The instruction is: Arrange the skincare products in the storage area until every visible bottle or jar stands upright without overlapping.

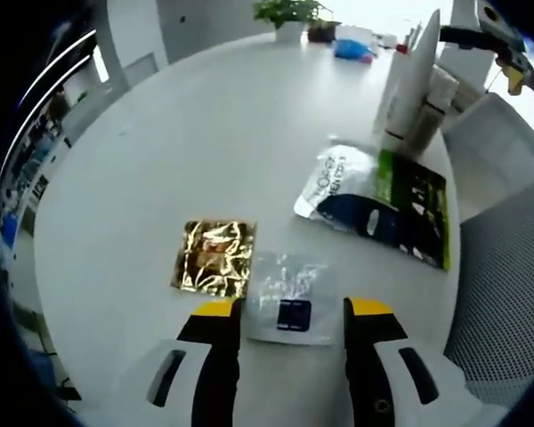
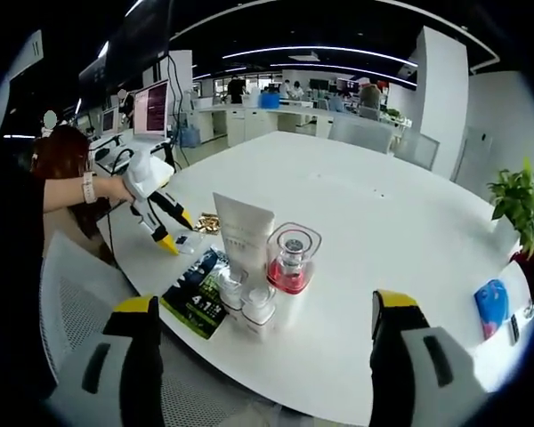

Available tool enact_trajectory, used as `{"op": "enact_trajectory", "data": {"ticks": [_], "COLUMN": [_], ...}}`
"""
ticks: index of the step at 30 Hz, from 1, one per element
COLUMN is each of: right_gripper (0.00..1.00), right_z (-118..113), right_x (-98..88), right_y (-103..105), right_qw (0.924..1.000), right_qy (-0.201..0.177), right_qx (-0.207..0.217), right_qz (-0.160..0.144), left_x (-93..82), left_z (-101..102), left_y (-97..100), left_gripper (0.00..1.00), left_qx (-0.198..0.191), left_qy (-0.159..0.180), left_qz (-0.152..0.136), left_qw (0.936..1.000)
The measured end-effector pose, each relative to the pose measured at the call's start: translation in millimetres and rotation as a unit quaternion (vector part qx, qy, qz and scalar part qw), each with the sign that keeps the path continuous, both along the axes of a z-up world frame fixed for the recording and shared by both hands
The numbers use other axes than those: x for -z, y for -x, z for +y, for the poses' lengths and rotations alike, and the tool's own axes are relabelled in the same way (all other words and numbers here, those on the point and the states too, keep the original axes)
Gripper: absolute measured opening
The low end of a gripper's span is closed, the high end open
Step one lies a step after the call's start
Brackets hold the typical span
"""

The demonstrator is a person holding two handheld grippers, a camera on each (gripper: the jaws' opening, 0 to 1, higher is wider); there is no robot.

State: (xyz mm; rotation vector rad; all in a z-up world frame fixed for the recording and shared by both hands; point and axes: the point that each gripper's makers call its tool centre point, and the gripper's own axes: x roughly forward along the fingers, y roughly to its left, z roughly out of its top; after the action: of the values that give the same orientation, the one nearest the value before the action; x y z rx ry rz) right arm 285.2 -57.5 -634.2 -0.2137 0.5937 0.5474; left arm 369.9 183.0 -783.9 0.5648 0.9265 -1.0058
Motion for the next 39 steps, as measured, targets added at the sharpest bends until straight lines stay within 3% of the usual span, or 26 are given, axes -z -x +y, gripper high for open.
{"op": "enact_trajectory", "data": {"ticks": [3, 18, 39], "right_gripper": [1.00, 1.00, 1.00], "right_z": [-0.4, 5.4, 1.3], "right_x": [0.1, -4.5, -5.9], "right_y": [0.5, 1.0, 3.6], "right_qw": [1.0000, 0.9999, 0.9999], "right_qy": [0.000, -0.011, -0.009], "right_qx": [-0.001, -0.011, -0.007], "right_qz": [0.001, -0.004, -0.009], "left_x": [-0.4, -0.3, -4.0], "left_z": [-3.2, -2.7, -11.7], "left_y": [1.3, 9.7, 39.0], "left_gripper": [0.37, 0.37, 0.37], "left_qx": [0.011, 0.037, 0.092], "left_qy": [0.003, -0.014, -0.038], "left_qz": [0.000, -0.005, -0.004], "left_qw": [0.9999, 0.9992, 0.9950]}}
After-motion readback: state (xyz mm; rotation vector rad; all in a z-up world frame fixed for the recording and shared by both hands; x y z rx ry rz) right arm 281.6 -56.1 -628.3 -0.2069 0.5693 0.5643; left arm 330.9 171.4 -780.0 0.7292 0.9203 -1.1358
